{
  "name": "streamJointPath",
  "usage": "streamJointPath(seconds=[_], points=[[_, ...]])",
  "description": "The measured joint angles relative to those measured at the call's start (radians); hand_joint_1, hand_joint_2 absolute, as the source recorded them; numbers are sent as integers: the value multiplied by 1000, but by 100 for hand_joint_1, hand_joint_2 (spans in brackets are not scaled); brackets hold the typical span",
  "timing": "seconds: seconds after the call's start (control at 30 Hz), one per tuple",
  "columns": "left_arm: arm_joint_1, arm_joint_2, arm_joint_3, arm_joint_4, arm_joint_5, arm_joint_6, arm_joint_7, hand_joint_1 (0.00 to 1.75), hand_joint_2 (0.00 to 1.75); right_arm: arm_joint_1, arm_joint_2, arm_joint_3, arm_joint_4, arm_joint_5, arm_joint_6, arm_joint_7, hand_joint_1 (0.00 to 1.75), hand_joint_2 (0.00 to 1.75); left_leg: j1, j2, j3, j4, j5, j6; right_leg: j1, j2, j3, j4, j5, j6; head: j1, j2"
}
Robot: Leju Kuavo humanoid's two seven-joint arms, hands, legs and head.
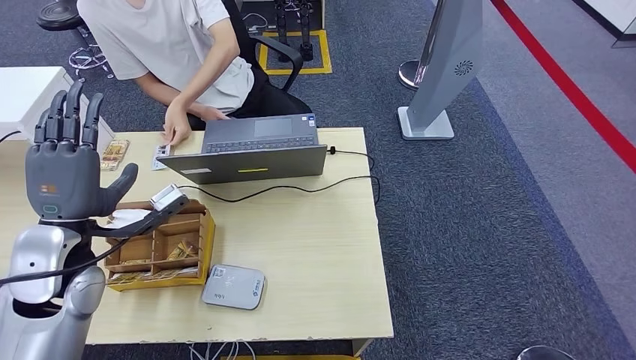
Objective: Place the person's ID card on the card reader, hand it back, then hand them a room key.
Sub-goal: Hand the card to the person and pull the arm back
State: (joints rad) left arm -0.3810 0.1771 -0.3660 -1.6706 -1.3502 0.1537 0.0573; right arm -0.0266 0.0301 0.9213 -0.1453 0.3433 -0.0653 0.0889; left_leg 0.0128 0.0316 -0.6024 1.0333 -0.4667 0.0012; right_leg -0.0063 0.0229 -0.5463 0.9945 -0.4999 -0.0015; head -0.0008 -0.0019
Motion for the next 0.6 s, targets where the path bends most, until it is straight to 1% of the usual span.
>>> streamJointPath(seconds=[0.13,0.23,0.33,0.4,0.5,0.6], points=[[38,19,-21,-52,-2,-37,-13,0,175,4,1,0,0,-14,-11,4,0,175,0,0,0,0,0,0,0,0,0,0,0,0,0,0],[98,69,-63,-133,-14,-112,-12,0,175,8,5,-3,0,-34,-23,19,0,175,0,0,0,0,-1,0,0,0,0,0,-1,-1,0,0],[172,153,-108,-217,-3,-184,-3,0,175,11,12,-7,0,-52,-32,33,0,175,0,0,0,-1,-2,-1,0,-1,0,0,-3,-2,0,0],[221,222,-132,-260,19,-218,0,0,175,11,14,-10,0,-56,-35,37,0,175,0,0,0,-1,-2,-1,0,-1,0,0,-3,-2,0,0],[291,318,-156,-300,52,-236,2,0,175,11,17,-15,0,-56,-38,37,0,175,1,0,1,-1,-2,-1,0,-2,0,0,-4,-3,0,0],[340,382,-164,-318,62,-233,3,0,175,11,18,-18,0,-56,-38,37,0,175,1,-2,1,-1,-2,-2,1,-4,0,0,-5,-4,0,0]])
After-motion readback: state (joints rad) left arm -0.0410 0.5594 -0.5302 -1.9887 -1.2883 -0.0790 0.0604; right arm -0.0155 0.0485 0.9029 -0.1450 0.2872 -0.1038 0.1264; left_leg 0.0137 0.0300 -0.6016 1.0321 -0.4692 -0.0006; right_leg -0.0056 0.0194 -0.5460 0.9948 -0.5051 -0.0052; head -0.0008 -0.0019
